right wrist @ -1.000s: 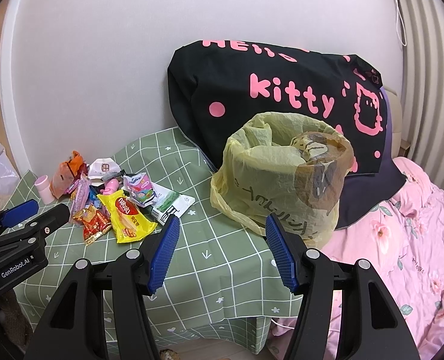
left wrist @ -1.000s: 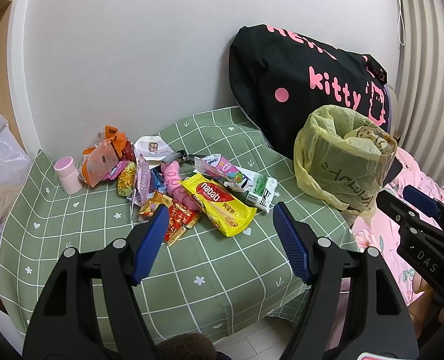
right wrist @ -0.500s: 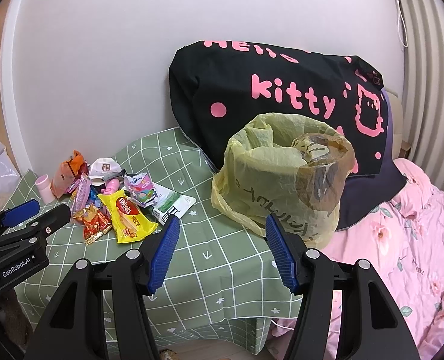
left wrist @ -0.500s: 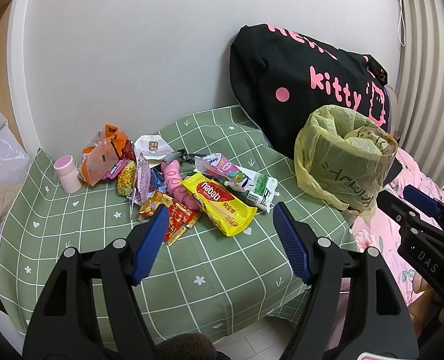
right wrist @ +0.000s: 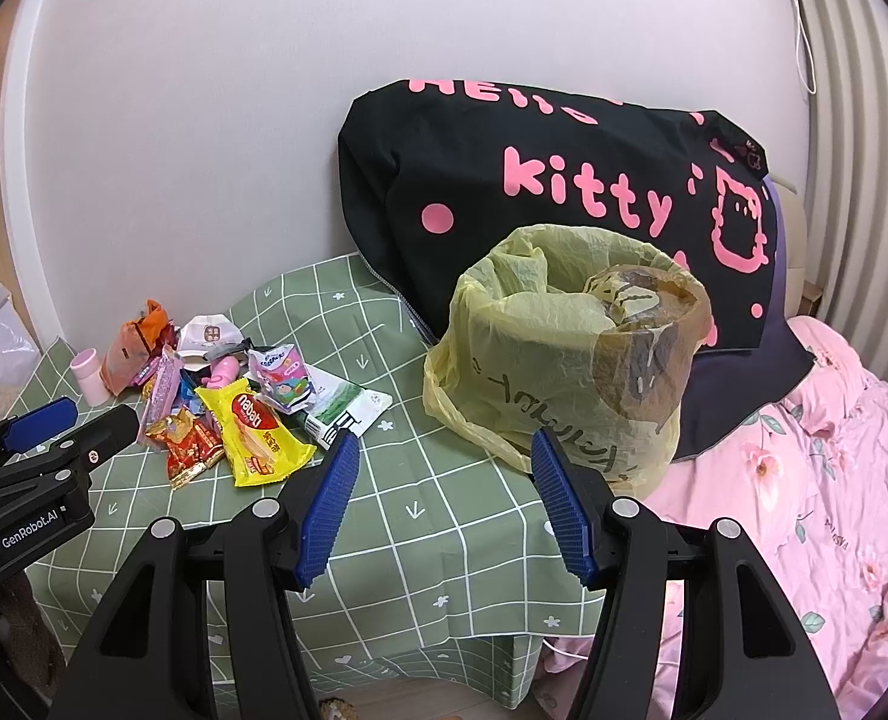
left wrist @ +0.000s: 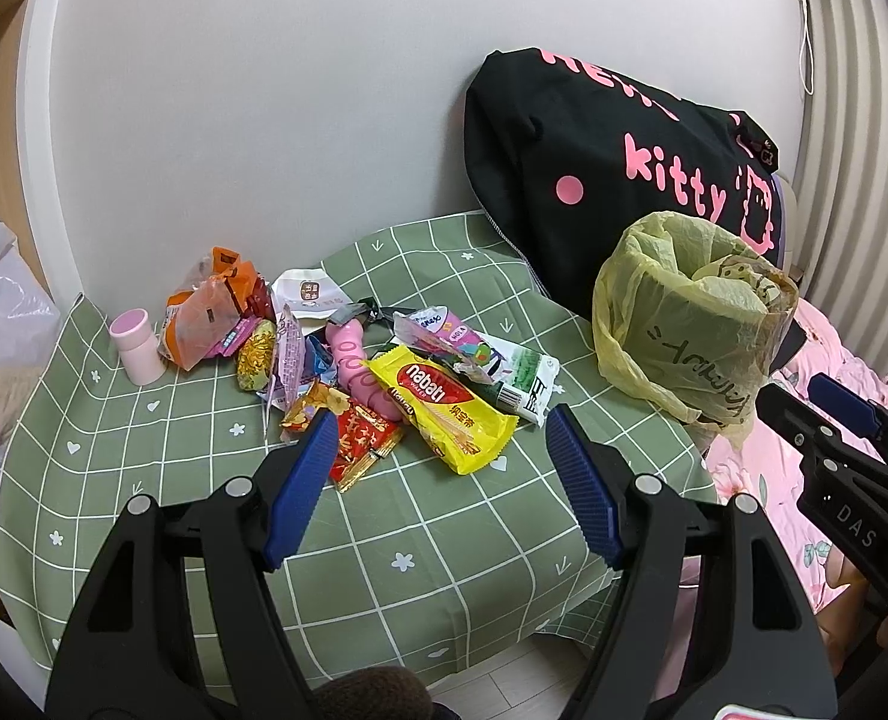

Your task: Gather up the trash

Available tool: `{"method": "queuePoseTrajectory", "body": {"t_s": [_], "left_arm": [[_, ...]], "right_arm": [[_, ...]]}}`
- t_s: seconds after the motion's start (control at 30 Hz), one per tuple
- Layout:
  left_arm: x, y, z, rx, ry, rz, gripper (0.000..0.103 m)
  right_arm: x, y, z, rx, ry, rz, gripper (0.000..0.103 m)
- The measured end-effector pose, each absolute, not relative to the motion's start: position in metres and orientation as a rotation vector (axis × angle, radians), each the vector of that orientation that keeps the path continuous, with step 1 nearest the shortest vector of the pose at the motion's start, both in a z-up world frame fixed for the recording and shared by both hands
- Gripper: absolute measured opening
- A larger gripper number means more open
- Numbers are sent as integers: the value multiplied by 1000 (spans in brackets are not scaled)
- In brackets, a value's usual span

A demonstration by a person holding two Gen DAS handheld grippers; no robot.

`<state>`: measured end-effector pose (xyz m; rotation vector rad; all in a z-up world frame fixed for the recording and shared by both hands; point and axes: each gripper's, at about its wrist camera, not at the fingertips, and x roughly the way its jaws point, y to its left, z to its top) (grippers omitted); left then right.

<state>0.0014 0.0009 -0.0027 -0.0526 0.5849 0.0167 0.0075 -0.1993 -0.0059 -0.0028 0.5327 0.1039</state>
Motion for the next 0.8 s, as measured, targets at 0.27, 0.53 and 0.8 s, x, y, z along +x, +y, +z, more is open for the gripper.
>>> {"method": "queuePoseTrajectory", "body": {"t_s": [0.27, 0.53, 0.8], "left_arm": [[2, 1, -3, -53, 586, 16, 68], [8, 13, -4, -67, 589, 31, 68], [30, 37, -8, -85, 587, 54, 68]], "right_arm": [[9, -199, -6, -3, 532, 104, 56], [13, -199, -6, -6, 537, 106, 56], [41, -181, -14, -5, 557, 125, 56]]}}
